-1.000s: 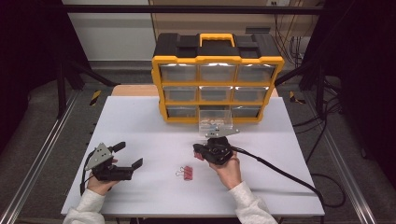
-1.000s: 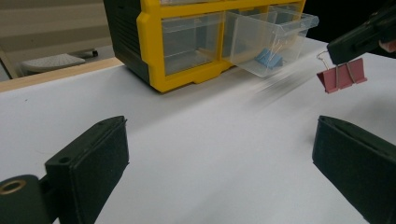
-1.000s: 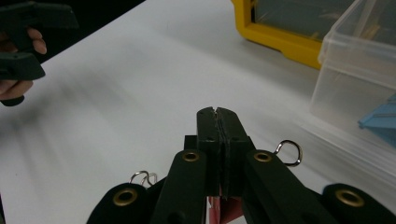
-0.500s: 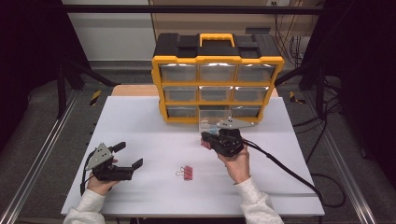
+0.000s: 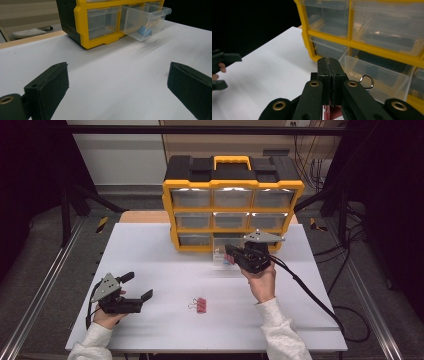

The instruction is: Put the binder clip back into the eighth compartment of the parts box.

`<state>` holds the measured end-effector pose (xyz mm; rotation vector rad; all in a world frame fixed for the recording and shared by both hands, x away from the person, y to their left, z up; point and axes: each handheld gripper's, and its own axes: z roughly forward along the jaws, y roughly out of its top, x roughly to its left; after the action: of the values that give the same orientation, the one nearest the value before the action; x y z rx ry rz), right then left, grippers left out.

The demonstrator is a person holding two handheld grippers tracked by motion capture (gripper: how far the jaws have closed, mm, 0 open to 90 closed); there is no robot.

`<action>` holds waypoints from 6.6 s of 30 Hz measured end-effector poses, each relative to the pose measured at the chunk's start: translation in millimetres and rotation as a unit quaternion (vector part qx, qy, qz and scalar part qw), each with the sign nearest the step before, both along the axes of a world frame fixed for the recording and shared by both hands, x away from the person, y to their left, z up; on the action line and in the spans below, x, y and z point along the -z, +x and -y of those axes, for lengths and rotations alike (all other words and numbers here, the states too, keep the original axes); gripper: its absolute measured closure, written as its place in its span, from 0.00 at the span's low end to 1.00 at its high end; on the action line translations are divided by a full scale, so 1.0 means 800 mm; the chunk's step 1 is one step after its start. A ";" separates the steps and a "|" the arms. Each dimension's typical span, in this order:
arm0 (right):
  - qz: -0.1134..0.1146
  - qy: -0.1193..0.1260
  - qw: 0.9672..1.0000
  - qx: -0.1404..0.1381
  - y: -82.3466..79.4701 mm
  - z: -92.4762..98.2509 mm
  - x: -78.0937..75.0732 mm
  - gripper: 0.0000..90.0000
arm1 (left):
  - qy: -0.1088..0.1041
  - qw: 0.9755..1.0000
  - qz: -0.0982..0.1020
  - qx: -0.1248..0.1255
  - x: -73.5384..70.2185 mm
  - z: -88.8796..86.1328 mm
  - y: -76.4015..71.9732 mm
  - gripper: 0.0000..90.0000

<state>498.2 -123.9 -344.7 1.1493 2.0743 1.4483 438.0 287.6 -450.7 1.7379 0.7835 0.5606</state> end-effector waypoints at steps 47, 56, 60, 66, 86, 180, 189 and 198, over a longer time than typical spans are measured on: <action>-0.027 -0.015 0.997 0.075 0.094 -0.014 0.019 0.99 | -0.002 1.000 0.001 -0.001 0.000 -0.002 0.000 0.04; -0.043 -0.027 0.996 0.074 0.101 -0.026 0.041 0.99 | -0.004 1.000 0.002 -0.003 -0.001 -0.004 0.000 0.04; -0.052 -0.026 0.995 0.077 0.104 -0.028 0.049 0.99 | -0.003 1.000 0.002 -0.002 -0.001 -0.003 0.000 0.04; -0.072 -0.030 0.994 0.083 0.107 -0.026 0.067 0.99 | -0.003 1.000 0.001 -0.002 -0.001 -0.003 0.000 0.04; -0.092 -0.038 0.992 0.076 0.107 -0.025 0.079 0.88 | -0.003 1.000 0.001 -0.002 0.000 -0.003 0.000 0.04; -0.020 -0.106 0.990 -0.089 -0.072 -0.106 0.131 0.10 | -0.003 1.000 0.001 -0.005 -0.001 -0.003 0.000 0.03; -0.037 -0.141 0.985 -0.093 -0.073 -0.115 0.147 0.23 | -0.003 1.000 0.000 -0.005 0.000 -0.003 0.000 0.03; -0.045 -0.149 0.982 -0.105 -0.075 -0.118 0.153 0.44 | 0.000 1.000 -0.001 -0.004 0.000 -0.002 0.000 0.03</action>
<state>438.2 -29.1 -467.3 0.9150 2.4365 1.1347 438.4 289.5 -451.1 1.7357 0.7920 0.5648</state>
